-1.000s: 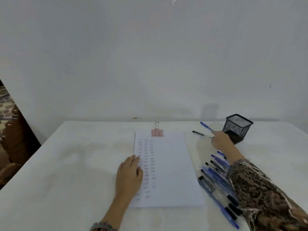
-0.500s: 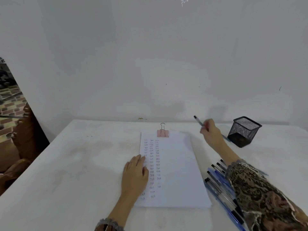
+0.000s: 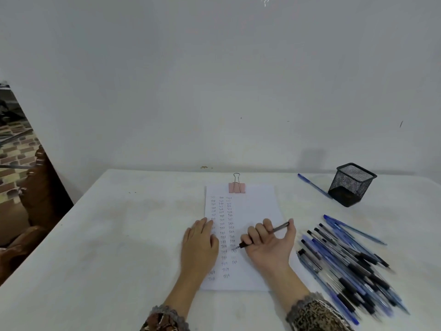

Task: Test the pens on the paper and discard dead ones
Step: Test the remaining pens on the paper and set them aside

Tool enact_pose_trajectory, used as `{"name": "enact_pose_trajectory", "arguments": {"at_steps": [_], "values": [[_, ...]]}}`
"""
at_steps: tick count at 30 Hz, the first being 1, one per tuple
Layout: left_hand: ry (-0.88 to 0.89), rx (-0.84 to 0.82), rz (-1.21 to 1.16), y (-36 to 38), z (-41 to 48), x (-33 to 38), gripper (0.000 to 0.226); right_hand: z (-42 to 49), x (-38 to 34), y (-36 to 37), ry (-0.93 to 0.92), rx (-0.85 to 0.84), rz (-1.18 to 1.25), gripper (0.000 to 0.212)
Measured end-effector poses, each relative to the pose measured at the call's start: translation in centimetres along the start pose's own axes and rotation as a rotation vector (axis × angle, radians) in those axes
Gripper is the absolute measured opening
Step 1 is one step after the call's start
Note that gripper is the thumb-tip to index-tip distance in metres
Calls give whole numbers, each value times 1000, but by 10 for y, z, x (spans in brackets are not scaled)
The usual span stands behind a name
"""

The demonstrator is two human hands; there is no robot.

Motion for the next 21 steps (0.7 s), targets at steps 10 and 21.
{"name": "enact_pose_trajectory", "arguments": {"at_steps": [10, 21], "values": [[0, 4, 19, 0, 0, 0, 45, 4, 10, -4, -7, -7, -380, 64], [13, 11, 22, -2, -1, 1, 45, -18, 14, -7, -416, -101, -1302, 51]]}}
Point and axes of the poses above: each hand's wrist, its own z-axis towards the middle knuckle, its own y-axis out of the palm, x = y × z, the point moved 5 cm from there along z, towards the middle knuckle, and after that the axes turned 2 degrees about -x, right-handed, at the moved point
